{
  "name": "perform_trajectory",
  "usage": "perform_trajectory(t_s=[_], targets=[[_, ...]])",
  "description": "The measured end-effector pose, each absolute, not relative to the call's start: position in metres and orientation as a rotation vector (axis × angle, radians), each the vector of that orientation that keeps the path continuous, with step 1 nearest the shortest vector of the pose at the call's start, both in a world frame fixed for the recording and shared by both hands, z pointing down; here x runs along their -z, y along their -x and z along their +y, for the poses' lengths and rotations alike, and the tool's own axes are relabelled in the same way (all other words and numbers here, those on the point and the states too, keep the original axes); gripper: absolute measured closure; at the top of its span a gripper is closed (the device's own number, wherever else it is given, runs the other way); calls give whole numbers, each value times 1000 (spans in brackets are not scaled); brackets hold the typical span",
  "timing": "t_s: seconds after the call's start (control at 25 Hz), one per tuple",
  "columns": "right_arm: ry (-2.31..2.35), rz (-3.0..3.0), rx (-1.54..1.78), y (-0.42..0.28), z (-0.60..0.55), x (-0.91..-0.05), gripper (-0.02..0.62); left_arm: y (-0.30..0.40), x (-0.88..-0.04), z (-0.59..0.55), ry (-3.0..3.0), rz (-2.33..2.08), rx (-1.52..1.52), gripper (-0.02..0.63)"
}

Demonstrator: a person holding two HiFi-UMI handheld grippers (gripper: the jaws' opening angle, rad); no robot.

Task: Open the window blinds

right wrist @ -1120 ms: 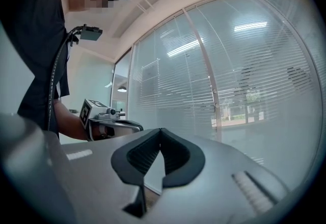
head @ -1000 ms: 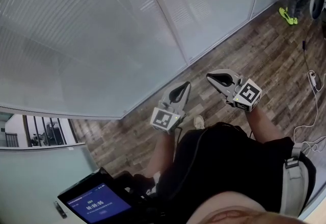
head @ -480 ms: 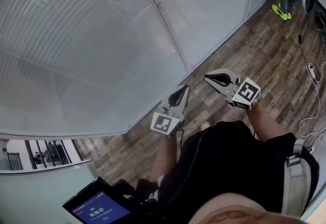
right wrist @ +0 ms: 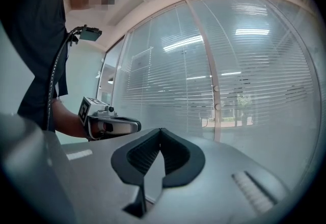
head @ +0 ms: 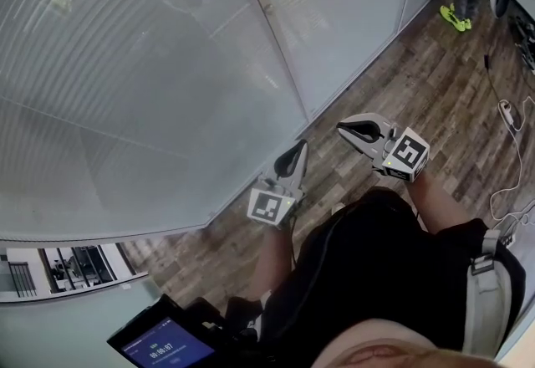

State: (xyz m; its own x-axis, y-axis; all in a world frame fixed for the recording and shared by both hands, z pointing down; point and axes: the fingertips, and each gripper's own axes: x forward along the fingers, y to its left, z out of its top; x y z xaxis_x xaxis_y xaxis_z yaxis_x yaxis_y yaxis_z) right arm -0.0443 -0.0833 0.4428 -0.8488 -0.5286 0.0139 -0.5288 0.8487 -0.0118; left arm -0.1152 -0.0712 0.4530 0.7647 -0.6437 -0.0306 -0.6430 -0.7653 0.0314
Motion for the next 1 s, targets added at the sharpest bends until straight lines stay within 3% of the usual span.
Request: perform_trajectory(t_s=[1.0], targets=[[-640, -3066, -36, 39, -201, -461, 589, 108, -473, -169, -2786, -1289, -10, 603]])
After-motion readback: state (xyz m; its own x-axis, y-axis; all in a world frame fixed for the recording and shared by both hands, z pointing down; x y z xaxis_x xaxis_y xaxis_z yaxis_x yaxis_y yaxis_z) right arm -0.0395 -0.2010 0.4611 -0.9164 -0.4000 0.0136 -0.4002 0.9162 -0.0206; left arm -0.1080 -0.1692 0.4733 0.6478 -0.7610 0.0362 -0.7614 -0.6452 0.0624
